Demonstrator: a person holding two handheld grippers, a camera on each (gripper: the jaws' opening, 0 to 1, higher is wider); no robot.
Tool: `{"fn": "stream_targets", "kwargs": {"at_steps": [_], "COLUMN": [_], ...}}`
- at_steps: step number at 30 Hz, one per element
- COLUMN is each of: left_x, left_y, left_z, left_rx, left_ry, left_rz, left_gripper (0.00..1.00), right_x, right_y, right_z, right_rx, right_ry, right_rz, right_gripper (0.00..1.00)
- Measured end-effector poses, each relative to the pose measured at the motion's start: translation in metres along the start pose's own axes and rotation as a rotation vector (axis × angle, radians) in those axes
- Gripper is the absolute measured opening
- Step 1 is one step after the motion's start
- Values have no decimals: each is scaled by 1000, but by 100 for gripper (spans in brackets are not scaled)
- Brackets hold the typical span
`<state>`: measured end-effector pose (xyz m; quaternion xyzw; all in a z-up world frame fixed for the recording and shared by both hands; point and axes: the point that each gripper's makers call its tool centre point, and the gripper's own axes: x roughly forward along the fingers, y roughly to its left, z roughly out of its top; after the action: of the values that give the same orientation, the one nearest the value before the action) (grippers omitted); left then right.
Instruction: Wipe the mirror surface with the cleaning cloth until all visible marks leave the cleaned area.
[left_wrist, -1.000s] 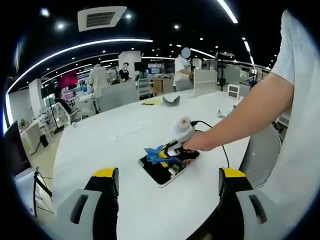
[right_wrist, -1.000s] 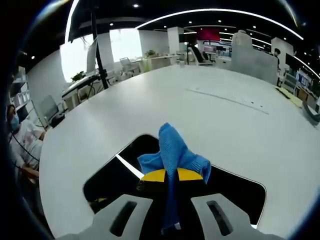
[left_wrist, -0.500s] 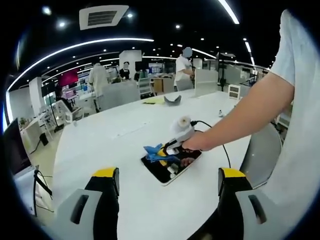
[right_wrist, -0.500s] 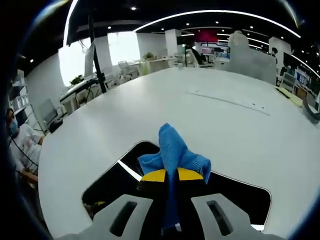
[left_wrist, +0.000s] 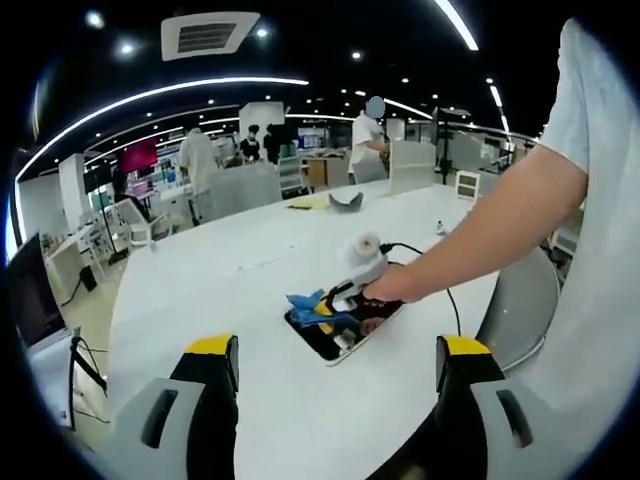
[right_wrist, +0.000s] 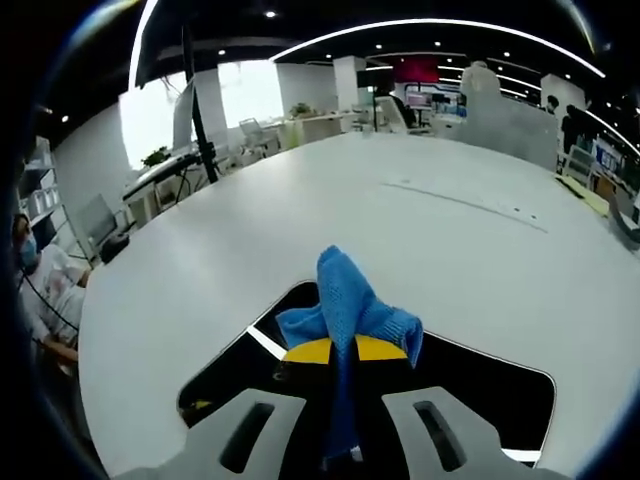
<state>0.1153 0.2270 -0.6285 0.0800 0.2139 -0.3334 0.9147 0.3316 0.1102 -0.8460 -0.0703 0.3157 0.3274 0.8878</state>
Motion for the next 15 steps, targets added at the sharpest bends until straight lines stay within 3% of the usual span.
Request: {"fn": "stream_targets", "kwargs": {"at_steps": [15], "left_x": [-14], "left_y": [0], "left_z": [-2], "left_rx": [5], "left_ry": [-22], "left_rz": [-28], "left_gripper": [82], "right_x": [-14], "right_y": [27], "right_z": [-14], "right_rx": [7], "right_ry": [15], "right_rz": [10], "right_gripper": [1]}}
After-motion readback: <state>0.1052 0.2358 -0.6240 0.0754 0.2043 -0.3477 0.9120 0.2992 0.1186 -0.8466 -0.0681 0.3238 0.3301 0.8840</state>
